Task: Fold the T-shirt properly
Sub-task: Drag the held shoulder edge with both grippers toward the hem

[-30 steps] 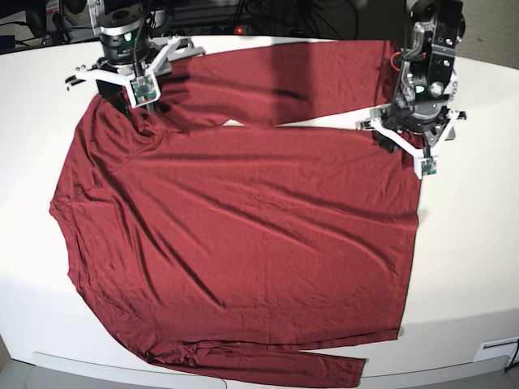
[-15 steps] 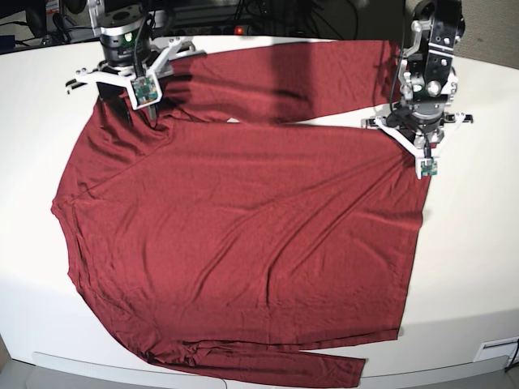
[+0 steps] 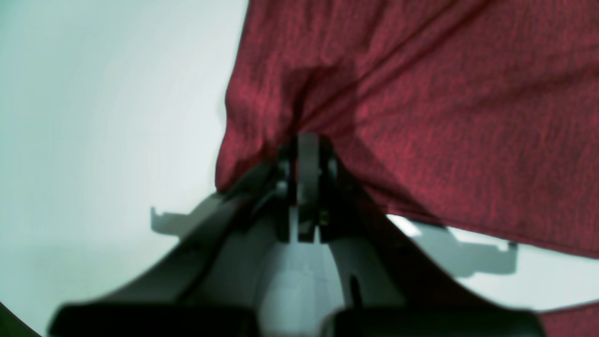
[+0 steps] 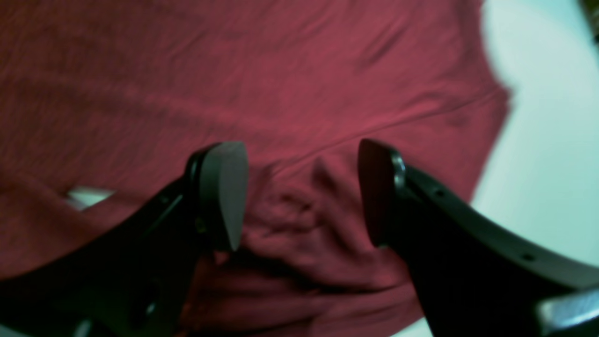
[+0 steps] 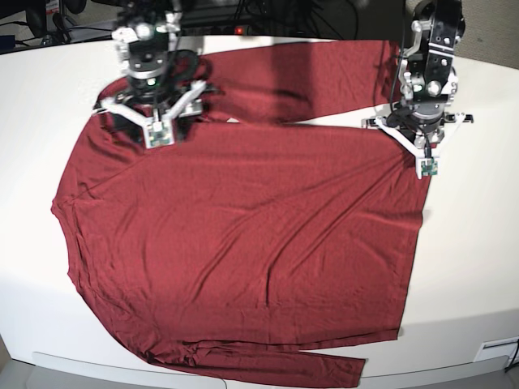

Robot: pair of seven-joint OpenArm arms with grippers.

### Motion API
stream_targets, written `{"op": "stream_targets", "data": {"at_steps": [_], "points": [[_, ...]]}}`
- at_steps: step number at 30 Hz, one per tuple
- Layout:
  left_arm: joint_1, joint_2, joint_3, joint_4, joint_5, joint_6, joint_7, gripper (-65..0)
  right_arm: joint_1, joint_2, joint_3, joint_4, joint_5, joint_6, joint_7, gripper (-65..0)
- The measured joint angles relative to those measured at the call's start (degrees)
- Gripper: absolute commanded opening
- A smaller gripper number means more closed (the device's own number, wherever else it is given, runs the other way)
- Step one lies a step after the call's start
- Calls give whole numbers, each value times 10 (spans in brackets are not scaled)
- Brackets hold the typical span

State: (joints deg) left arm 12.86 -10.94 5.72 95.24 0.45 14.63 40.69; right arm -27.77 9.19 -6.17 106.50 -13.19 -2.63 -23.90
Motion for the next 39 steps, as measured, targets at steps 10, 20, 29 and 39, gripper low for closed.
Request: {"op": "stream_targets", "data": {"at_steps": [10,20,29,39], "points": [[0,0,0,0,0,0,0,-650,22,-11,1,-40,64,-5,-1,-277],[0,0,0,0,0,0,0,-650,44,-11,14,-40,95,-5,15,-277],[0,0,0,0,0,0,0,-650,49,-11,21,-40,174,-6,18,-277],[0,0,0,0,0,0,0,-650,57,-32,35,-109,183,20,36,-277]]}}
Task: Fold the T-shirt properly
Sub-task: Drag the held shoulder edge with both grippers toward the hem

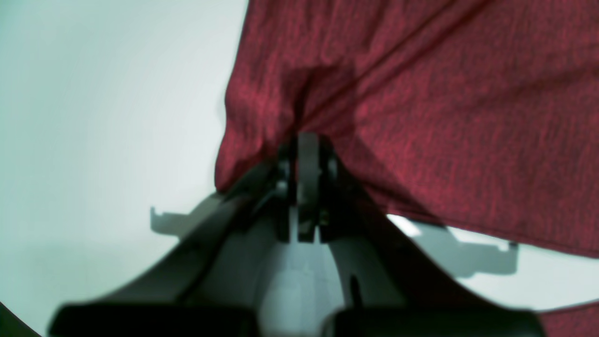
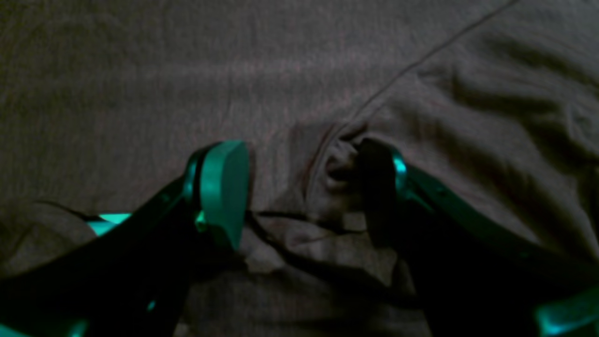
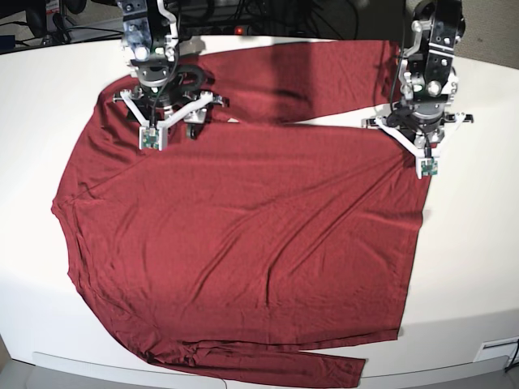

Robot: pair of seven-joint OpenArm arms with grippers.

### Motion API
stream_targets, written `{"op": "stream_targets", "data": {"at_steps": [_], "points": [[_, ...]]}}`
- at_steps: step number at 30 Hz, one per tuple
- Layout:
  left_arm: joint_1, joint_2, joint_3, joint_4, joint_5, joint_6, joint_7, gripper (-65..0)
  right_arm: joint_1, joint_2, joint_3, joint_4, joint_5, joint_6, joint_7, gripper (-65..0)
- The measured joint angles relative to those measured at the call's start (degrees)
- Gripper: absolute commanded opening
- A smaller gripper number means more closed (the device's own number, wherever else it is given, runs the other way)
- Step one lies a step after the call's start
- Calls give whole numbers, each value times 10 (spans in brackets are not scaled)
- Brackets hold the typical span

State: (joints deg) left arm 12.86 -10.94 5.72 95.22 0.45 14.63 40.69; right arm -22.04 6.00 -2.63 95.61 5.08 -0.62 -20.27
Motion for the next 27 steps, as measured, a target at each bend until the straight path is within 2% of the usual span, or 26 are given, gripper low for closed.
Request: {"op": "stream_targets", "data": {"at_steps": [3,5,7,9,16,20,22,27], "points": [[0,0,0,0,0,0,0,-650,0,0,0,0,0,0,-2,-280],[0,0,0,0,0,0,0,-650,0,0,0,0,0,0,-2,-333],[0,0,0,0,0,0,0,-650,0,0,0,0,0,2,-8,-463],[0,0,0,0,0,0,0,-650,0,0,0,0,-3,4,-9,-644],[0,0,0,0,0,0,0,-650,0,0,0,0,-4,4,-1,-650],[0,0,0,1,23,0,0,-650,0,0,0,0,-55,9,-8,-650],[0,0,0,7,32,0,0,-650,0,3,-1,1,-58,9,-10,-650],[0,0,0,9,30,0,-5,-650,-2,14,-1,38,-64,9,-45,-650]]}}
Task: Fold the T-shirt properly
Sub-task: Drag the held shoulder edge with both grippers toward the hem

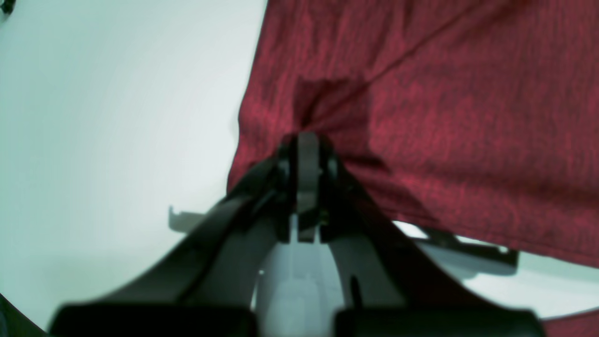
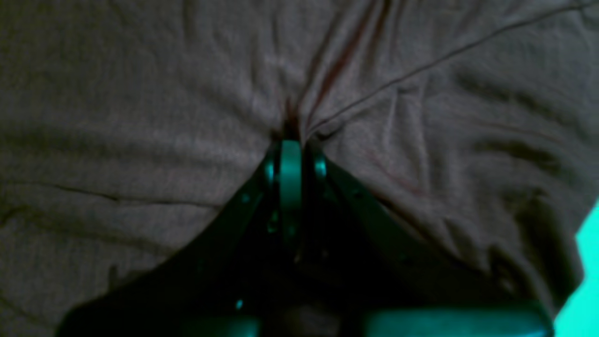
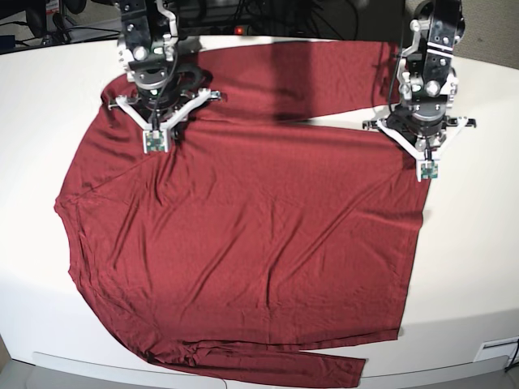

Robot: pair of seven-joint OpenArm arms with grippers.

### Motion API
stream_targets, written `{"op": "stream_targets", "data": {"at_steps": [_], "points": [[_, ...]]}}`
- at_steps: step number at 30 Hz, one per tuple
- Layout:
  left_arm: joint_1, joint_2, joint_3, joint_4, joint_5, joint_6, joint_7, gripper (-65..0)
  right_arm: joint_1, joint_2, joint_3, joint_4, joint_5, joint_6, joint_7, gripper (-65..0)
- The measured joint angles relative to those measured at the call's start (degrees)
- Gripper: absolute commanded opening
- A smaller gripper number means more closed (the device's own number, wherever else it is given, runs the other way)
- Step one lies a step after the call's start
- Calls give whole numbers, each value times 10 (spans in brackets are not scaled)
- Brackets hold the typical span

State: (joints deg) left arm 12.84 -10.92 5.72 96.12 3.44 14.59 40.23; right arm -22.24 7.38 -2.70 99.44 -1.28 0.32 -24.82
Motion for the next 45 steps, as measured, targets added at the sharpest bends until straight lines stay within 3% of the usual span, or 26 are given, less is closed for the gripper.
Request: {"op": "stream_targets", "data": {"at_steps": [6,21,24,31,43,45], "points": [[-4,0,0,0,0,-1,0,-650,2,1,0,54,-14,1,-8,-650],[-30,0,0,48,-1,-2,-12,-650,31,-1,34,56,-37,3,-17,-650],[-41,0,0,48,-30,-2,-43,-650,48,-1,39,56,-40,3,-19,-650],[-54,1,2,48,-59,-15,-56,-650,67,-1,38,57,-40,3,-25,-650],[-57,1,2,48,-82,-15,-101,-650,68,-1,39,57,9,10,-27,-650],[-57,1,2,48,-87,-15,-100,-650,68,-1,39,57,29,10,-47,-650]]}}
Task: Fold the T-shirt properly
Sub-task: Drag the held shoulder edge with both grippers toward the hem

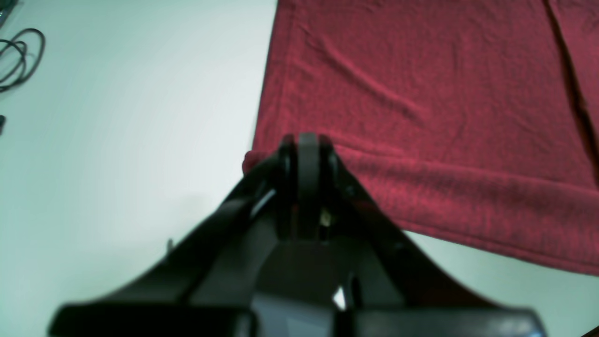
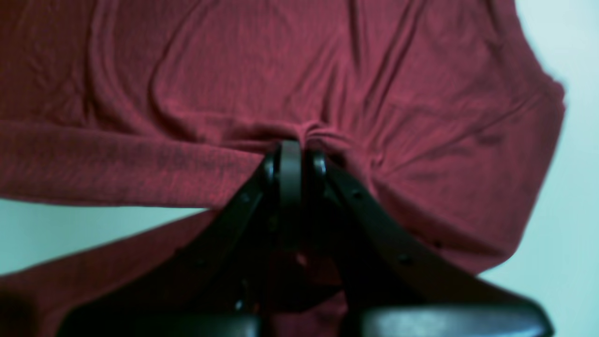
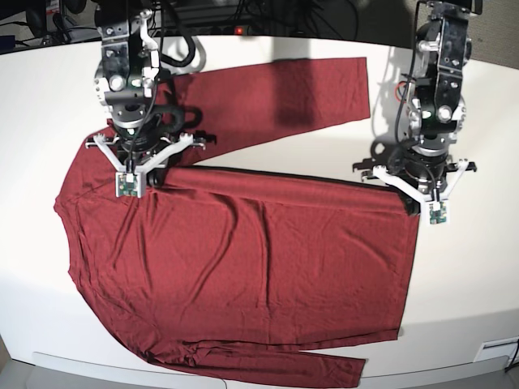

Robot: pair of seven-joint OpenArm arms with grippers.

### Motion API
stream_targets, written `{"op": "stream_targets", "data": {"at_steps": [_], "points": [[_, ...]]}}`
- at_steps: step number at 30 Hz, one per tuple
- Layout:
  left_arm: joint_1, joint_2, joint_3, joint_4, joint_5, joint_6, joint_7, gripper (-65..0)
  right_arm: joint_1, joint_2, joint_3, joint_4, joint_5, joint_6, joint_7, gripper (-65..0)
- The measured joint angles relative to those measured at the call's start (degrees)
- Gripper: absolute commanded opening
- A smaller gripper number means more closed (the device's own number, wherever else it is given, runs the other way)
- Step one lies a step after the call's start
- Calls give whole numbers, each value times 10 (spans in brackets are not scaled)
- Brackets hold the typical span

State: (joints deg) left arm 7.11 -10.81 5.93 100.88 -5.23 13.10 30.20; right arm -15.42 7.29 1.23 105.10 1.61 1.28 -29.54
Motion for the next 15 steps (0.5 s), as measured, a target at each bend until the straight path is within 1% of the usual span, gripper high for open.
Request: {"op": "stream_targets", "data": {"at_steps": [4,8,12,15], "points": [[-2,0,0,0,0,0,0,-650,0,-3,0,0,5,0,-10,-650],[-10,0,0,0,0,0,-1,-650,6,-3,0,0,5,0,-8,-650],[-26,0,0,-17,-2,0,-2,-650,50,-3,0,-5,3,0,-20,-650],[-37,0,0,-43,-10,0,-5,-650,79,-3,1,-29,4,0,-25,-650]]}}
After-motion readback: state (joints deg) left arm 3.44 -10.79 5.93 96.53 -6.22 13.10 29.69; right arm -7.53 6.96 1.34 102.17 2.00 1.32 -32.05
